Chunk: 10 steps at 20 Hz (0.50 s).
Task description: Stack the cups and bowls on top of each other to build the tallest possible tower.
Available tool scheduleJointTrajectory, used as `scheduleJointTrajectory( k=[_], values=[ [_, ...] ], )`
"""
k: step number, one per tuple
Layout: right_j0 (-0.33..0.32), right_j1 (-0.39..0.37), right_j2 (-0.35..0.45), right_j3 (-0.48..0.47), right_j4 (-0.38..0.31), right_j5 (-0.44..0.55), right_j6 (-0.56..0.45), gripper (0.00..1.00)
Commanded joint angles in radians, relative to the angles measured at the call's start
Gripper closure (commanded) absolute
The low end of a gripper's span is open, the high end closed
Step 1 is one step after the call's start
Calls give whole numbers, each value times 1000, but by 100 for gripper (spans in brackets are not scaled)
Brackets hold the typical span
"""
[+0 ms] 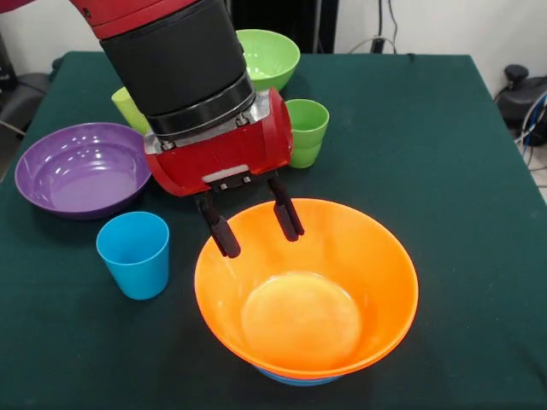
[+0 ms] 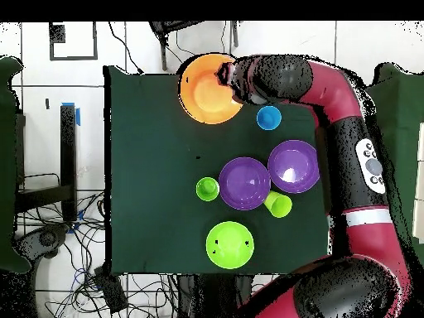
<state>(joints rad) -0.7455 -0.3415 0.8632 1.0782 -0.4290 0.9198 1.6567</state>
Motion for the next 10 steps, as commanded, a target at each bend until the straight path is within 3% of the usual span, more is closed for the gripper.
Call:
scheduleJointTrajectory(
  k=[1, 10],
  values=[
    [203, -64, -273, -181, -122, 352, 171, 0],
    [227, -72, -347, -200, -68, 333, 185, 0]
  ],
)
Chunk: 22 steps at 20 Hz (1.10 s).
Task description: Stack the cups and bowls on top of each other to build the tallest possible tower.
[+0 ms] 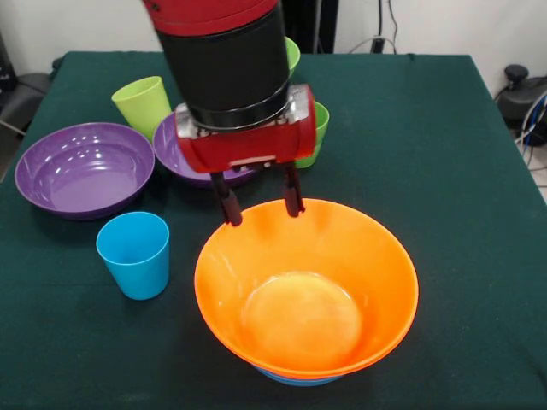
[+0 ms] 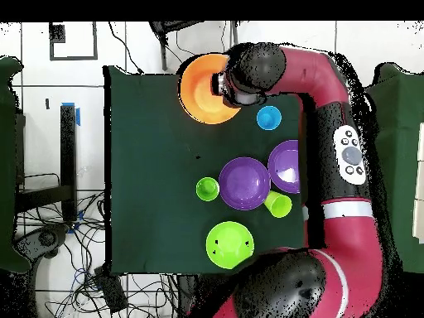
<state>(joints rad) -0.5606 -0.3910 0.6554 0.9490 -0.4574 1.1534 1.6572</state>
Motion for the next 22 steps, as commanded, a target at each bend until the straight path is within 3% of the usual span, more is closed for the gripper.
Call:
scheduleJointTrajectory(
  k=[1, 8, 14, 22],
  values=[
    [44, -22, -144, -72, -36, 98, 180, 0],
    [56, -21, -175, -78, -18, 92, 157, 0],
    [45, -43, -205, -91, 1, 168, 114, 0],
    [-7, -48, -245, -65, 36, 116, 71, 0]
  ],
)
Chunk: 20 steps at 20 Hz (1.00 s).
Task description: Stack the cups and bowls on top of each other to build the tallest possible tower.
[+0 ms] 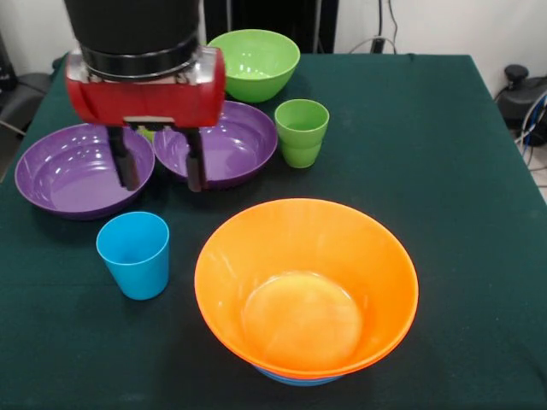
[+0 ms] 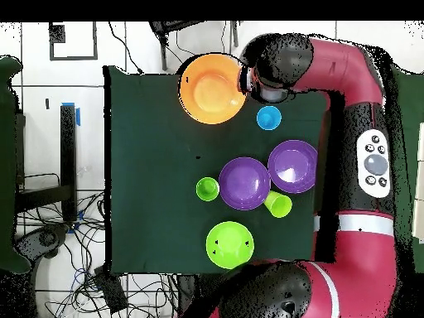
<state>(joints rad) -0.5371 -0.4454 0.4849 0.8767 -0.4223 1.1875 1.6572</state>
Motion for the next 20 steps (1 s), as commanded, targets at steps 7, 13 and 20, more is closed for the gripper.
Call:
scheduleJointTrajectory(
  k=[7, 13, 20],
  values=[
    [-48, 98, -57, -42, -29, 14, -36, 0],
    [-65, 200, -8, -145, -28, 5, -145, 0],
    [-58, 260, 12, -226, -19, 62, -200, 0]
  ],
)
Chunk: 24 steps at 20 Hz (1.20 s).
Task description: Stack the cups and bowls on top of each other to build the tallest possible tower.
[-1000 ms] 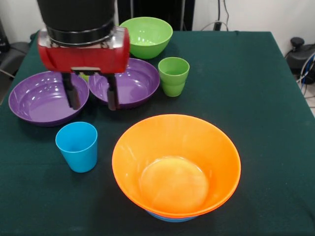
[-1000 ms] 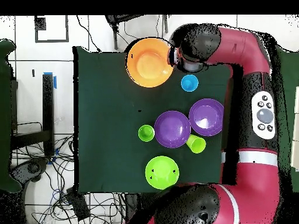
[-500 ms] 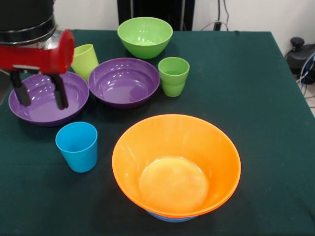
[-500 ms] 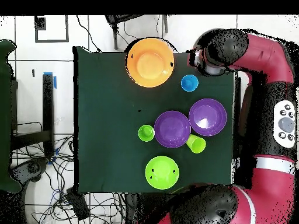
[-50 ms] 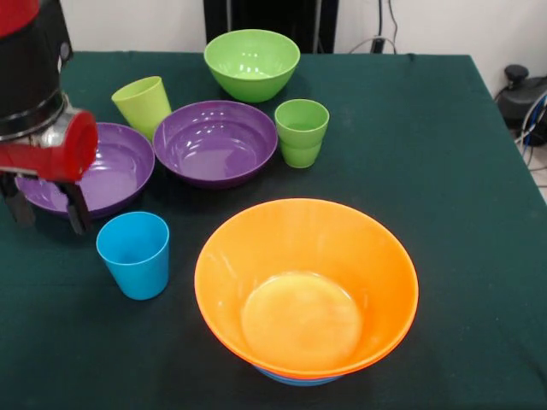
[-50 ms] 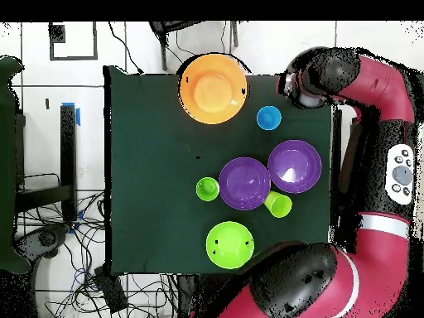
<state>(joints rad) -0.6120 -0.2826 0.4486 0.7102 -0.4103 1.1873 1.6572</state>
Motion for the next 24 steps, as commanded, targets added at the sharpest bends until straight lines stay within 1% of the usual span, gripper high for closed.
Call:
scheduleJointTrajectory(
  k=[1, 4, 6, 10, 13, 15, 17, 18, 19, 20, 21, 22, 23, 24],
  values=[
    [17, 99, 49, -62, -28, 67, -205, 0],
    [25, 130, 53, -112, -30, 101, -211, 0],
    [24, 129, 51, -112, -29, 108, -229, 0],
    [23, 73, 31, -66, -8, 148, -227, 0],
    [24, 35, 17, -25, -3, 147, -221, 0],
    [14, -8, 6, 40, 13, 130, -207, 0],
    [9, -77, -9, 119, 23, 125, -206, 0],
    [11, -128, -20, 170, 32, 126, -195, 0],
    [13, -155, -25, 196, 36, 128, -184, 0],
    [19, -197, -38, 237, 47, 133, -144, 0],
    [20, -219, -43, 264, 57, 132, -116, 0],
    [20, -255, -51, 321, 77, 117, -65, 0],
    [18, -272, -52, 354, 89, 106, -47, 0],
    [15, -291, -52, 409, 102, 74, -32, 0]
  ],
)
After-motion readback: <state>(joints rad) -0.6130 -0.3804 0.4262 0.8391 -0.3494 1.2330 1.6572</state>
